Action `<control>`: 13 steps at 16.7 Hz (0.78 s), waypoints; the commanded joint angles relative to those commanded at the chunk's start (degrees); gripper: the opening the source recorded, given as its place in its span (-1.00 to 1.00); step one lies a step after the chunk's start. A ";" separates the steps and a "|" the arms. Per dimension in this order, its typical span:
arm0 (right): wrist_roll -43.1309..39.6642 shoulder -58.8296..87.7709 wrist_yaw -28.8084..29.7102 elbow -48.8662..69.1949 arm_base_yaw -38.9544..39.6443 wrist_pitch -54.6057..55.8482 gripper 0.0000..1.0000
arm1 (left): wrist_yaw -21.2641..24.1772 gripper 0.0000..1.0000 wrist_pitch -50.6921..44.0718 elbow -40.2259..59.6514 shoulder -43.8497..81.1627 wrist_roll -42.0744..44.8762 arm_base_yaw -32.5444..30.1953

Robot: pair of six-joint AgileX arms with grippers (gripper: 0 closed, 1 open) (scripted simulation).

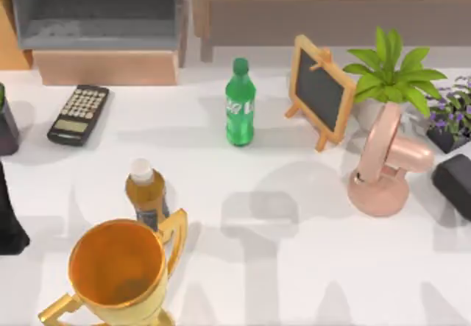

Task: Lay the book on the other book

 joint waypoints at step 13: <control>0.00 0.00 0.00 0.00 0.00 0.00 1.00 | -3.57 1.00 13.55 24.52 36.50 -0.24 -3.86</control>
